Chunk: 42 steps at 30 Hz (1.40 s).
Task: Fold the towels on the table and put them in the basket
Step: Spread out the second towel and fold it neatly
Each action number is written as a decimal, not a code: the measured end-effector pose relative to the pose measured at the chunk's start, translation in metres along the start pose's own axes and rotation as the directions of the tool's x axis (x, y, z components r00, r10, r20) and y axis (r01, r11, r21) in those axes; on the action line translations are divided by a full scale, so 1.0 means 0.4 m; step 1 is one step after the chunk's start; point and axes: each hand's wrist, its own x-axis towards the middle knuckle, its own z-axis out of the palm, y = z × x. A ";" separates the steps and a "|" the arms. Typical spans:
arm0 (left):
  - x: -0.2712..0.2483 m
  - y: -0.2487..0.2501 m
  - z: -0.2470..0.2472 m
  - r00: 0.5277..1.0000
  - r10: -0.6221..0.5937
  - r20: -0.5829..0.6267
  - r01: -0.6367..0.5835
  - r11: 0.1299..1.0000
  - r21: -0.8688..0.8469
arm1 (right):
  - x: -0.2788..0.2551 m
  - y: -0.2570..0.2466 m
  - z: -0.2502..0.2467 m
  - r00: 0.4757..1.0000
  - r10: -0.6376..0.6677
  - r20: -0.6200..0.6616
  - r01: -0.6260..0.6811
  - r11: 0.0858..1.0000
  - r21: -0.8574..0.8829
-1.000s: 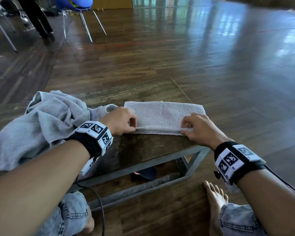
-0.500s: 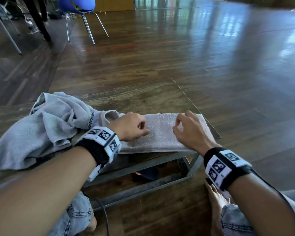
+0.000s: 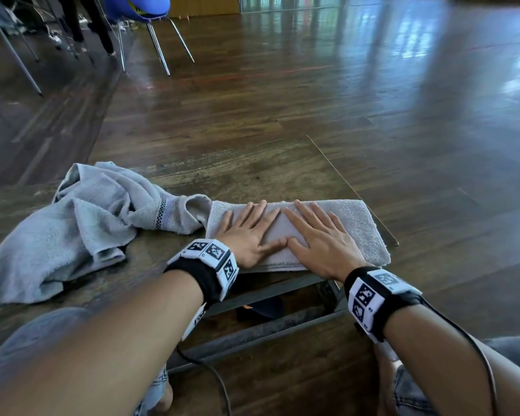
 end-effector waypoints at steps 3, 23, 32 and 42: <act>-0.009 -0.022 0.002 1.000 -0.012 0.020 0.013 1.000 -0.018 | -0.010 0.033 -0.009 0.997 0.072 0.028 -0.072 0.997 -0.009; -0.076 -0.067 -0.028 0.981 -0.189 0.048 0.188 0.982 0.031 | -0.045 0.082 -0.098 0.908 0.413 0.070 -0.413 0.911 -0.023; -0.075 -0.062 -0.040 0.978 -0.172 -0.119 0.176 0.984 0.021 | -0.058 -0.072 -0.113 0.966 0.190 0.176 -0.192 0.981 -0.007; -0.138 -0.009 -0.060 0.973 -0.171 -0.156 0.176 0.984 0.016 | -0.064 -0.047 -0.100 0.993 0.102 0.050 -0.104 0.994 0.026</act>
